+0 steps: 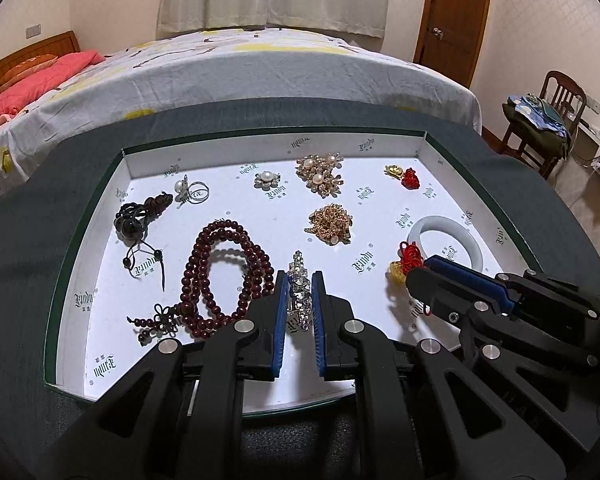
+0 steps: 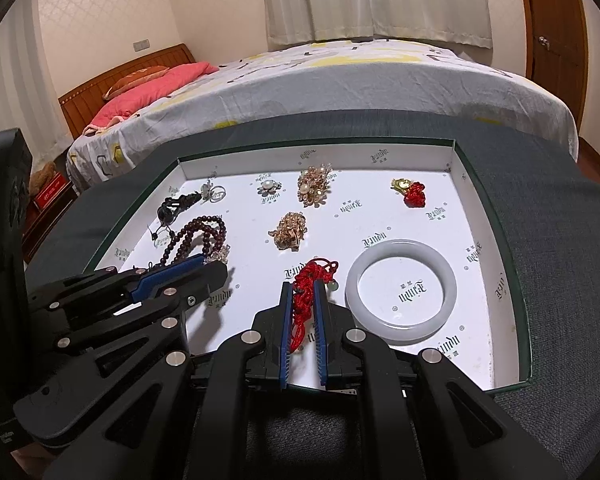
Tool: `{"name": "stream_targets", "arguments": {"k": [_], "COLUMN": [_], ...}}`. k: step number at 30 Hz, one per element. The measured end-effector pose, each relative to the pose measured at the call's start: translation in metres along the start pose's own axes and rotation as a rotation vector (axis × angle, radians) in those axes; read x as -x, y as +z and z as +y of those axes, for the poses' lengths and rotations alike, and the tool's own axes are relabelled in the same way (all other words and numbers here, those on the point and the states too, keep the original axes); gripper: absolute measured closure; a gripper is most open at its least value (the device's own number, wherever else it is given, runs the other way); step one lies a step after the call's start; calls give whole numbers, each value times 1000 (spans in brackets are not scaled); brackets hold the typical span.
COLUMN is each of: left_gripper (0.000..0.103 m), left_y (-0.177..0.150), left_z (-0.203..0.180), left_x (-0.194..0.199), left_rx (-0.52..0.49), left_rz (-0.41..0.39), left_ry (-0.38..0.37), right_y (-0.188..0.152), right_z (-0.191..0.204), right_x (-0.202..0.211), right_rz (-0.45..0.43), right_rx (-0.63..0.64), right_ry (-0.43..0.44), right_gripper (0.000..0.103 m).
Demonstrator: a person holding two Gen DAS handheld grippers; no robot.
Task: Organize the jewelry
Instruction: 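Carry the silver brooch and red tassel into the box and open both tools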
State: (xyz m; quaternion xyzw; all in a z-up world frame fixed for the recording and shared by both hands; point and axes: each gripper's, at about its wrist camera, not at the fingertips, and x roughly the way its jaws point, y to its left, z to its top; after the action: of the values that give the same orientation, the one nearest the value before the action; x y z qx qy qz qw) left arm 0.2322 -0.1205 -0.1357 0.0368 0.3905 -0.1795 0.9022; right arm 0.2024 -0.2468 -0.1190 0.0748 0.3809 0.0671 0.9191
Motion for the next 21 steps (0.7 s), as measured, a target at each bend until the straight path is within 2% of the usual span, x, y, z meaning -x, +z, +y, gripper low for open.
{"name": "stream_targets", "arguments": {"k": [9,21], "left_gripper": [91,89], "left_y": [9,1], "left_z": [2,7], "left_x": [7,-4], "left_rx": [24,38], "left_rz": [-35,20], "left_ry": [2,-3], "right_y": [16,6], "right_z": [6,3], "right_x": [12,-8], "right_rz": [-56,17], "right_rx": [13,8], "right_ry": [4,14], "right_gripper": [92,92]}}
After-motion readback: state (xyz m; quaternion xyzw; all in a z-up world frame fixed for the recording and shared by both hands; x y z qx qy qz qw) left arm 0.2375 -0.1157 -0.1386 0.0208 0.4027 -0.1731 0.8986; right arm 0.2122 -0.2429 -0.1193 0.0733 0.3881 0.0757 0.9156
